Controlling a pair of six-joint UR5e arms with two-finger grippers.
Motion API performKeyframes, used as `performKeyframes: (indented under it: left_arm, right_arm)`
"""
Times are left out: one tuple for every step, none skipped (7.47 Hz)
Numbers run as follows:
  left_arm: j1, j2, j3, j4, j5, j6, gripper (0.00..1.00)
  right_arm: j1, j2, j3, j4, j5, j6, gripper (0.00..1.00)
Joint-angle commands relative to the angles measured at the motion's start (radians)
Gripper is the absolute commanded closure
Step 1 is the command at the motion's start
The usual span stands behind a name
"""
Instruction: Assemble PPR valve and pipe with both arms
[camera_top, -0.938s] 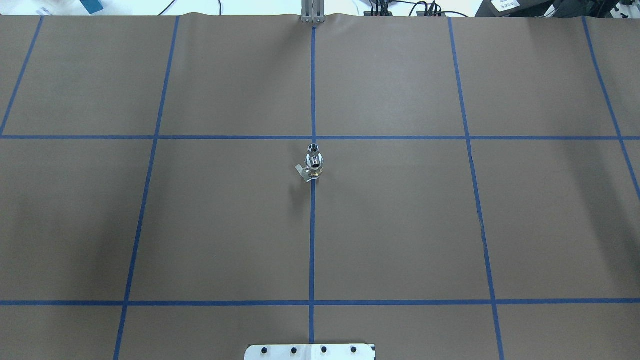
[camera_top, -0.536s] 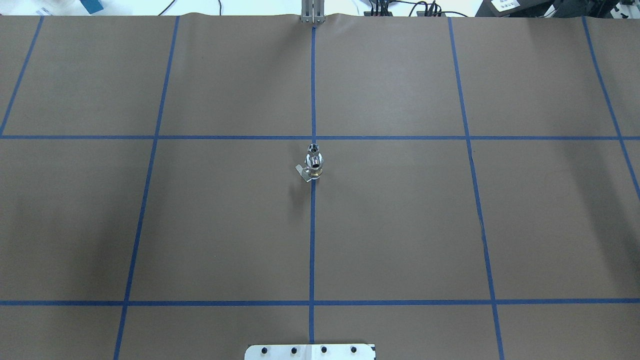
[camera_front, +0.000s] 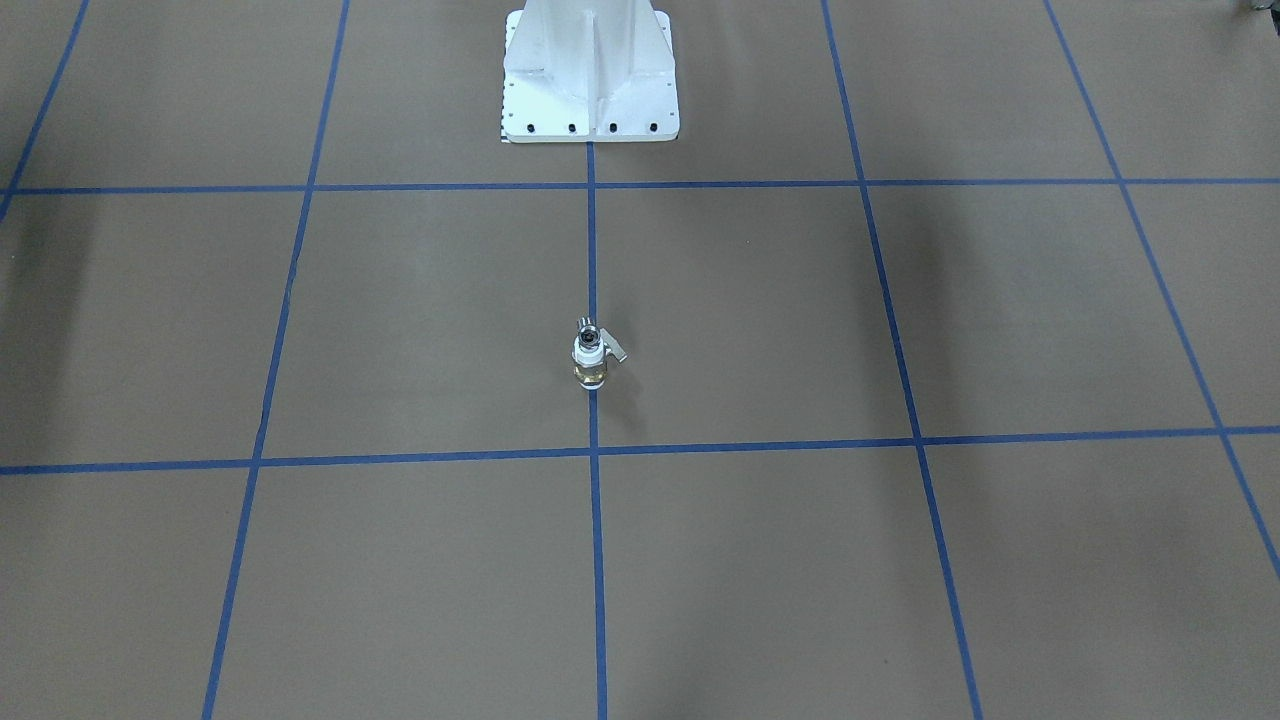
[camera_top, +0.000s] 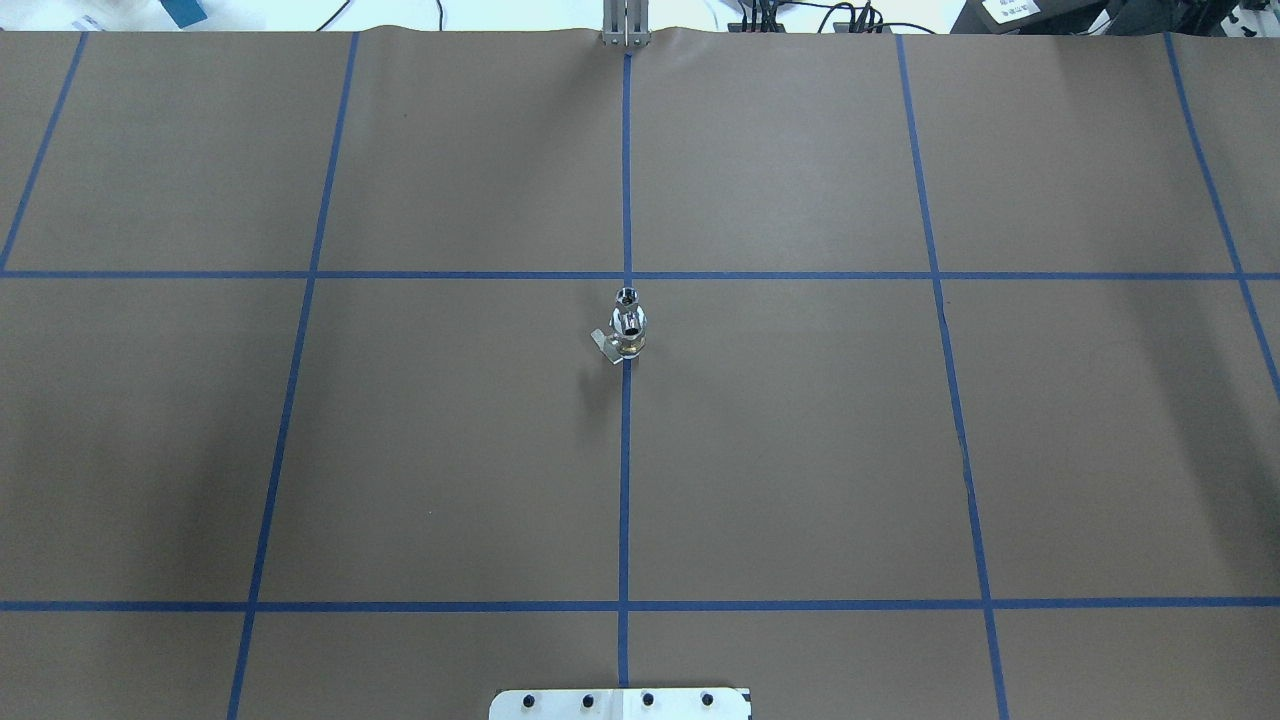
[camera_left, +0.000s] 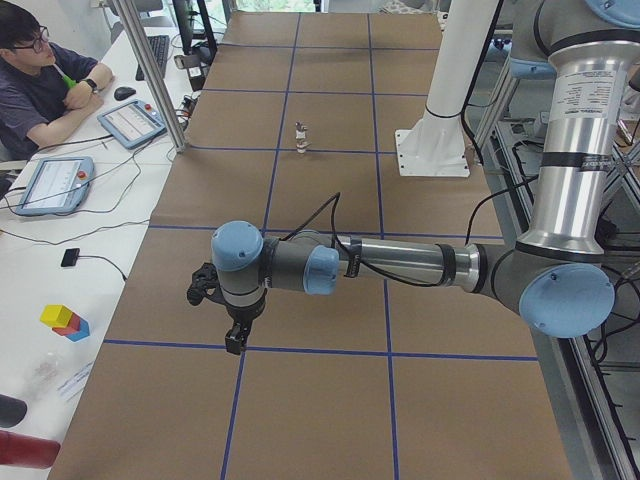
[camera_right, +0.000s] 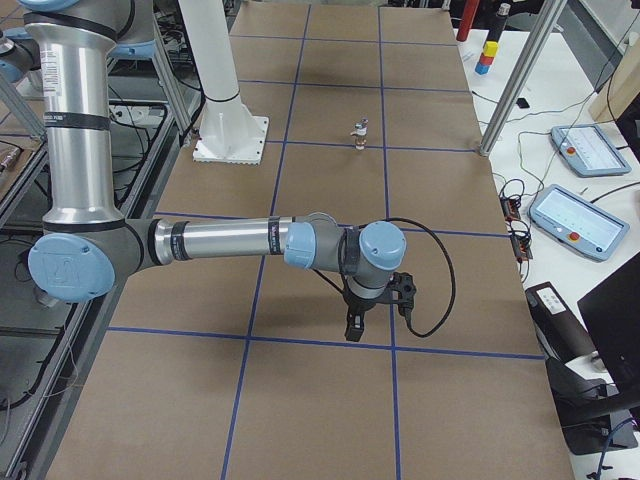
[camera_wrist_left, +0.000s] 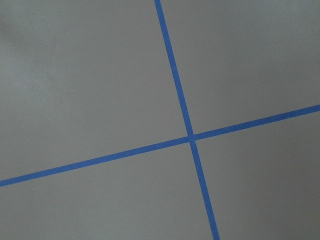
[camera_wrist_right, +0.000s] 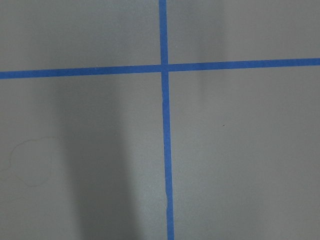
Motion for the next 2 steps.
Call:
performKeyframes:
  left_arm:
    - [0.000,0.000,-0.001,-0.002,0.000,0.001,0.00]
    - [0.000,0.000,0.000,-0.002,0.000,0.001,0.00]
  right_arm:
    - [0.000,-0.001,0.001,0.000,0.002,0.000,0.00]
    - [0.000,0.000,0.001,0.000,0.002,0.001,0.00]
